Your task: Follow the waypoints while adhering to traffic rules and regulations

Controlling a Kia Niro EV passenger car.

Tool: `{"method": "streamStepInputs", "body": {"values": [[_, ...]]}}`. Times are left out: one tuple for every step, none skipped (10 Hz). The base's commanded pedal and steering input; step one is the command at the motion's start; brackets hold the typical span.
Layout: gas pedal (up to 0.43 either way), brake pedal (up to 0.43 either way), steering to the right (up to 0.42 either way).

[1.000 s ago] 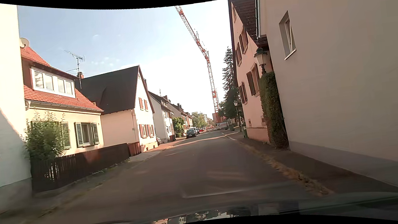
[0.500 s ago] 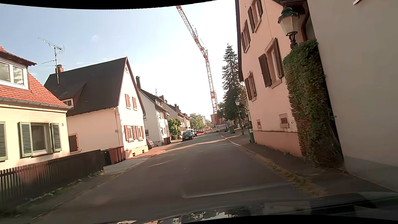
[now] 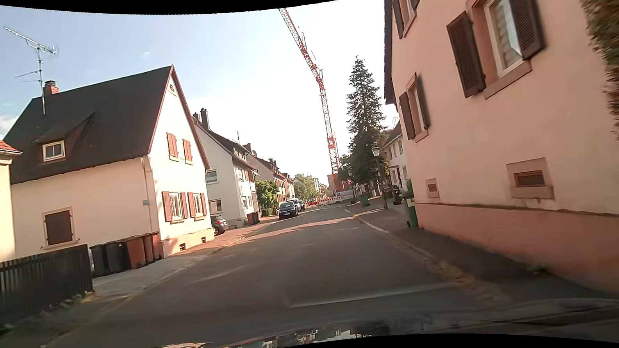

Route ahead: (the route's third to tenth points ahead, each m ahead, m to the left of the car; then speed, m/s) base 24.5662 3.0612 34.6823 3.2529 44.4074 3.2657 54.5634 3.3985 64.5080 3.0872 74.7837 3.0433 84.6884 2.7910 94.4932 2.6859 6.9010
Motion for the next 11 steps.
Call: {"method": "streamStepInputs", "body": {"values": [[0.110,0.000,-0.007],[0.110,0.000,-0.006],[0.110,0.000,-0.006],[0.110,0.000,-0.006],[0.110,0.000,-0.006],[0.110,0.000,-0.006],[0.098,0.000,-0.006],[0.098,0.000,-0.006],[0.098,0.000,-0.006],[0.087,0.000,-0.006],[0.079,0.000,-0.006]]}}
